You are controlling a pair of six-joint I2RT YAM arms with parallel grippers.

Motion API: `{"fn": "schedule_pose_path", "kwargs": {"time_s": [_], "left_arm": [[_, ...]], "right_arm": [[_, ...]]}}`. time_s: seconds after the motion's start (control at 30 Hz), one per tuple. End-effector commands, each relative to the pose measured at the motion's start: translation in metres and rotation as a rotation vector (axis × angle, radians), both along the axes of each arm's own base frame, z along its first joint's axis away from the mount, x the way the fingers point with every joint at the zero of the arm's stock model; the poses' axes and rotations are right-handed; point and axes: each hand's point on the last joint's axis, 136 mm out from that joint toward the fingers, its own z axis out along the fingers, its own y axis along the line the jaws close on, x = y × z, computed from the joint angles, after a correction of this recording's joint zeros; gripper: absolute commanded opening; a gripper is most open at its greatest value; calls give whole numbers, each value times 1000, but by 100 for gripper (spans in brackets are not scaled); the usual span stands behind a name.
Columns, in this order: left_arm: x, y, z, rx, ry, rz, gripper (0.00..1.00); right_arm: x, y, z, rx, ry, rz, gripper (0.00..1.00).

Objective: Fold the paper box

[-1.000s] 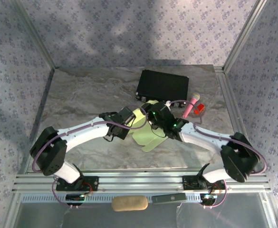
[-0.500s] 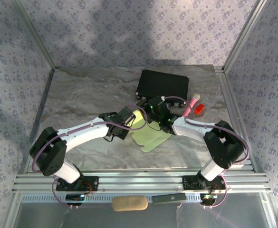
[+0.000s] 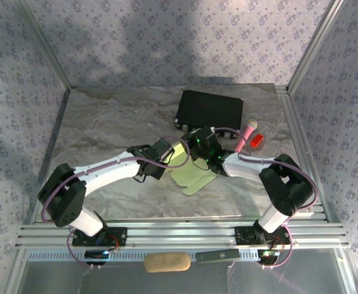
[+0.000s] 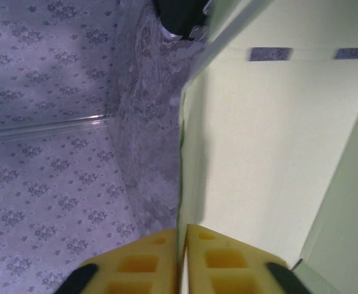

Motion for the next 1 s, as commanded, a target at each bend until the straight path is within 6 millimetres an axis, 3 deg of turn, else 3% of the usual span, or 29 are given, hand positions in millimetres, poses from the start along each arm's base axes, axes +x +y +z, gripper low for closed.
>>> {"fn": "schedule_pose_path", "kwargs": {"time_s": [0.0,0.1,0.23,0.33,0.43,0.7,0.97], "left_arm": [[-2,13,2,35,-4,13,0],[-2,15,16,-17,-27,60,0],[-11,9,66,-270,-64,167,24],[-25,-5,113,-568,-70,220,45],[-33,-22,140,-799,-21,244,53],[-17,-66,139,-1042,188,393,57],[1,-67,105,-1026,219,570,58]], "right_arm": [[1,-7,-1,32,-11,-37,1],[-1,-9,-2,47,-26,-67,0],[-4,-11,-4,87,-32,-108,0],[-4,-12,-4,119,-27,-134,0],[-4,-11,-5,126,-12,-146,0],[-8,-8,-10,128,9,-149,0],[-9,-6,-14,145,26,-145,0]]}}
